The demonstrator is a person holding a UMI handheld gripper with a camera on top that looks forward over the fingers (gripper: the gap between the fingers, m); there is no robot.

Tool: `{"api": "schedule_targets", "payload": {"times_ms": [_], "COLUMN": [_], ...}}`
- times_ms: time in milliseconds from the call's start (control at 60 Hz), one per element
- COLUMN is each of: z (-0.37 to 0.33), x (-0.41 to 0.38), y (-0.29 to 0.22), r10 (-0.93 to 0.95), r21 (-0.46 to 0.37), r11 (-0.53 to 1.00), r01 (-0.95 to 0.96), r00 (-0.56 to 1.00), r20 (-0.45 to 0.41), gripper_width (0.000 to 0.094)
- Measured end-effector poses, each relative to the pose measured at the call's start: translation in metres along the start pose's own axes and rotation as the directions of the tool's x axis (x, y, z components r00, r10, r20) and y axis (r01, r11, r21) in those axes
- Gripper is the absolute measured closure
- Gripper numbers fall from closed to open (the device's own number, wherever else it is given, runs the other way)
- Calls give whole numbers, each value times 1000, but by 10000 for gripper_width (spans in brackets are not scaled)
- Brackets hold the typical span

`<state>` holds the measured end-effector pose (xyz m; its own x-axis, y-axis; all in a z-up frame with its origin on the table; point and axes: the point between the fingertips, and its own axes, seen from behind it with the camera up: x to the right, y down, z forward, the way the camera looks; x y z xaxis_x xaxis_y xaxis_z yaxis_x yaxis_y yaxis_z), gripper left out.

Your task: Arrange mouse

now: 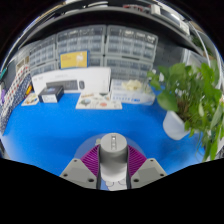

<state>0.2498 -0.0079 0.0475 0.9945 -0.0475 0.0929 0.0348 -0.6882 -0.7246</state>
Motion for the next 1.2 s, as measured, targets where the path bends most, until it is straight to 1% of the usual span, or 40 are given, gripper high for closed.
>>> {"api": "schedule_targets", "payload": {"times_ms": [50, 100, 150, 183, 200, 217, 267, 333, 383, 467, 483, 500, 533, 550, 567, 600, 633, 717, 800, 967, 1100, 1200], "z": [12, 19, 22, 24, 24, 24, 24, 24, 25, 26, 27, 26, 24, 23, 21, 17, 13, 0, -16, -56, -87, -106], "x": [0, -2, -2, -2, -2, -3, -1, -2, -2, -1, 0, 3, 7, 9, 9, 10, 12, 12, 11, -18, -62, -99], "y": [20, 33, 49, 47, 48, 50, 49, 52, 52, 51, 51, 52, 54, 55, 56, 55, 50, 27, -3, -72, -119, -141], "r10": [11, 30, 30, 26, 29, 32, 34, 36, 42, 51, 55, 60, 67, 69, 65, 47, 26, -9, -3, 19, 45, 67], "r21": [-36, -51, -88, -59, -58, -62, -59, -61, -57, -72, -79, -91, -118, -135, -153, -172, -173, -153, -117, -3, 92, 147], "r11": [999, 998, 996, 998, 998, 998, 998, 998, 998, 996, 996, 994, 991, 989, 986, 984, 984, 988, 993, 1000, 995, 987], "r01": [-11, -28, -27, -24, -26, -29, -31, -32, -39, -47, -51, -56, -65, -67, -64, -46, -26, 4, -3, -20, -40, -64], "r00": [1000, 999, 999, 999, 999, 998, 998, 998, 998, 997, 997, 997, 998, 998, 998, 999, 1000, 1000, 998, 997, 998, 998], "r20": [18, 33, 42, 42, 43, 45, 51, 53, 53, 56, 50, 39, 16, 8, 3, 0, -7, -27, -58, -80, -47, -10], "gripper_width": [584, 585, 565, 565, 568, 545, 536, 492, 477, 433, 402, 328, 275, 225, 135, 111, 77, 77, 70, 73, 70, 72]}}
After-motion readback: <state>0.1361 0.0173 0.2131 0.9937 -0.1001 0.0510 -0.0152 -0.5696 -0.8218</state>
